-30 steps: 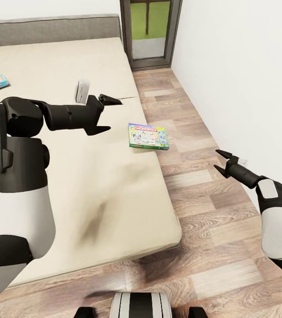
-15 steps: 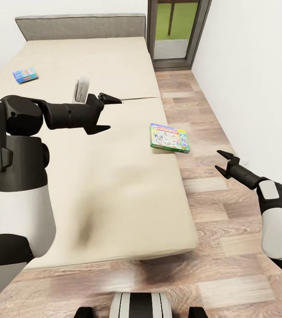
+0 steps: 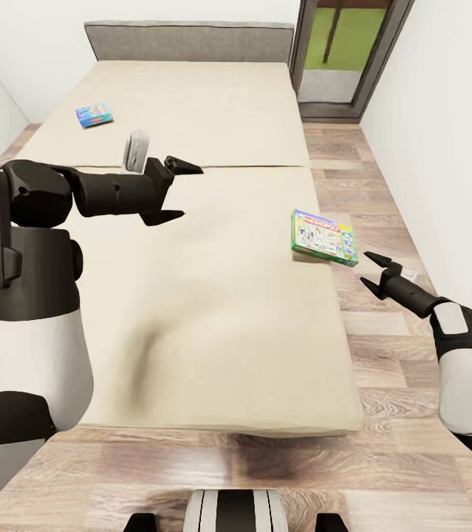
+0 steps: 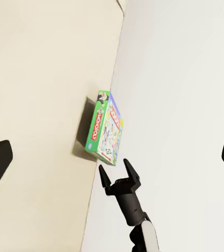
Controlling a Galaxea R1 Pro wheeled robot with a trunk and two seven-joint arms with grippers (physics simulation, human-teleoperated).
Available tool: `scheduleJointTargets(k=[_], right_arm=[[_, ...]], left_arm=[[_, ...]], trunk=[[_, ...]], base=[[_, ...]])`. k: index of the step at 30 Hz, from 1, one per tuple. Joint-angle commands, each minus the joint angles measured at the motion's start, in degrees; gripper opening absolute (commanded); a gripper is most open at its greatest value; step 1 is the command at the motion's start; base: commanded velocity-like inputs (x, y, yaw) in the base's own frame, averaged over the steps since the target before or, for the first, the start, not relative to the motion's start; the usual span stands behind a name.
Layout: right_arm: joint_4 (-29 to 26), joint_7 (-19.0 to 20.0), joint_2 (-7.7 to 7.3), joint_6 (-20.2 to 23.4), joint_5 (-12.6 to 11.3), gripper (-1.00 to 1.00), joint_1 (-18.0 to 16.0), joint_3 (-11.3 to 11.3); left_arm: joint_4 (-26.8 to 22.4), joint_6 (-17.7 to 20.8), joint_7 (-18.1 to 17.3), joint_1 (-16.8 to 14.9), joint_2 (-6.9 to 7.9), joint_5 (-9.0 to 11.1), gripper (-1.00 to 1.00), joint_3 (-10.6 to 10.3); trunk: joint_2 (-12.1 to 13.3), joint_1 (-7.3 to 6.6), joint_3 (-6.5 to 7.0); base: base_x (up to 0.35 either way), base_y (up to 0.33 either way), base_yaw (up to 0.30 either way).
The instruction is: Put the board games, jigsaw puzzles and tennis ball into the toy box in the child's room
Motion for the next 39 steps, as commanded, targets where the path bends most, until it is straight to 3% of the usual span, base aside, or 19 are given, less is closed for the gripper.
scheduleJointTargets(k=[1, 8, 23, 39], right_arm=[[0.0, 0.2, 0.00, 0.3, 0.1, 1.00, 0.0, -0.2], [-0.2, 0.3, -0.18, 0.3, 0.1, 1.00, 0.0, -0.3], [-0.3, 0.4, -2.42, 0.4, 0.0, 1.00, 0.0, -0.4], [-0.4, 0.4, -3.51, 0.4, 0.0, 1.00, 0.0, -0.4]], left_arm=[[0.0, 0.4, 0.6, -0.1, -0.05, 0.4, 1.00, 0.1], [0.0, 0.4, 0.6, 0.4, 0.00, -0.2, 1.00, -0.3], [0.1, 0.3, 0.5, 0.6, -0.04, -2.4, 1.00, -3.8], [0.2, 0.2, 0.5, 0.6, -0.05, -2.7, 1.00, -4.3]], trunk=[[0.0, -0.01, -0.03], [0.0, -0.01, -0.03], [0.0, -0.01, -0.03], [0.0, -0.01, -0.03]], base=[[0.000, 0.000, 0.178], [0.000, 0.000, 0.100], [0.000, -0.032, 0.024], [0.000, -0.069, 0.003]])
